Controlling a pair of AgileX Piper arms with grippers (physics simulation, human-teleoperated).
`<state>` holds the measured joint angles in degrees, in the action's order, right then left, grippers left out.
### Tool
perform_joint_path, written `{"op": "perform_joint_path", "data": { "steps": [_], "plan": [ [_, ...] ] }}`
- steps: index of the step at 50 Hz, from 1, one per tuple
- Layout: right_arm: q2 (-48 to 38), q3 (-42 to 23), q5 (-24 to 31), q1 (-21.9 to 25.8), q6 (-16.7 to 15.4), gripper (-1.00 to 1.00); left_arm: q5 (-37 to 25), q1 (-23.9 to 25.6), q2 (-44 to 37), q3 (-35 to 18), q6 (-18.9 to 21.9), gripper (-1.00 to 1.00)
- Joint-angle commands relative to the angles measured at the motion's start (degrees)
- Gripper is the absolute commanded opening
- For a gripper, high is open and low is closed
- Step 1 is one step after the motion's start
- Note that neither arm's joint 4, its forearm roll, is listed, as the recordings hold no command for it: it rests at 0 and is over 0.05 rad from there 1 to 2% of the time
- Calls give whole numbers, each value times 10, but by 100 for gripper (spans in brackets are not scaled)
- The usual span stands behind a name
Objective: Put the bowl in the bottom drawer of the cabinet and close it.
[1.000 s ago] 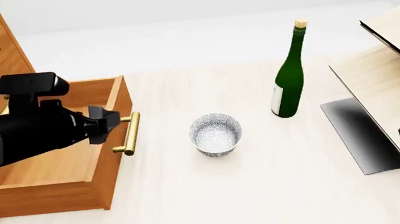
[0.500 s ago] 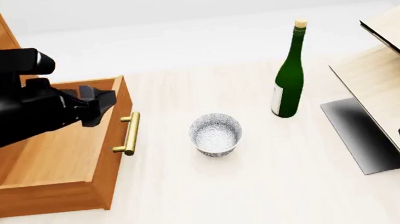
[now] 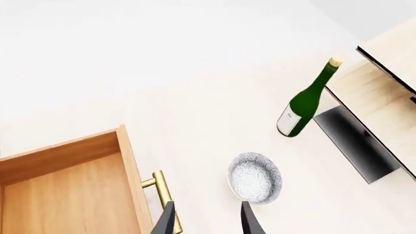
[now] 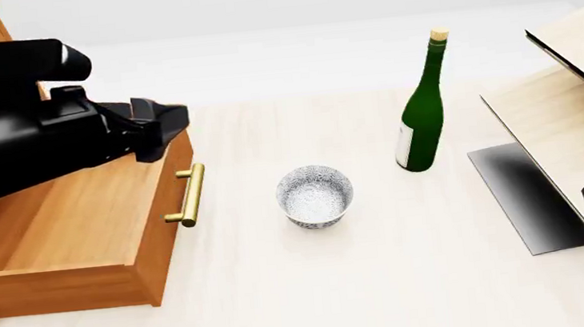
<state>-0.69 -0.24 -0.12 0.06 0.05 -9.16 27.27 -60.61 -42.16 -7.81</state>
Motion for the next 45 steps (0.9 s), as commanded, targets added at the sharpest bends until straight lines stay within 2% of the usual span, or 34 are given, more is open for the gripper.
{"op": "perform_joint_path", "data": {
  "steps": [1,29,45],
  "plan": [
    [0,0,0,0,0,100,17,28,-11,-9,-10,100],
    [0,0,0,0,0,100,32,56,-50,-38,-56,100],
    [0,0,0,0,0,100,23,69,-90,-82,-65,100]
  ]
}}
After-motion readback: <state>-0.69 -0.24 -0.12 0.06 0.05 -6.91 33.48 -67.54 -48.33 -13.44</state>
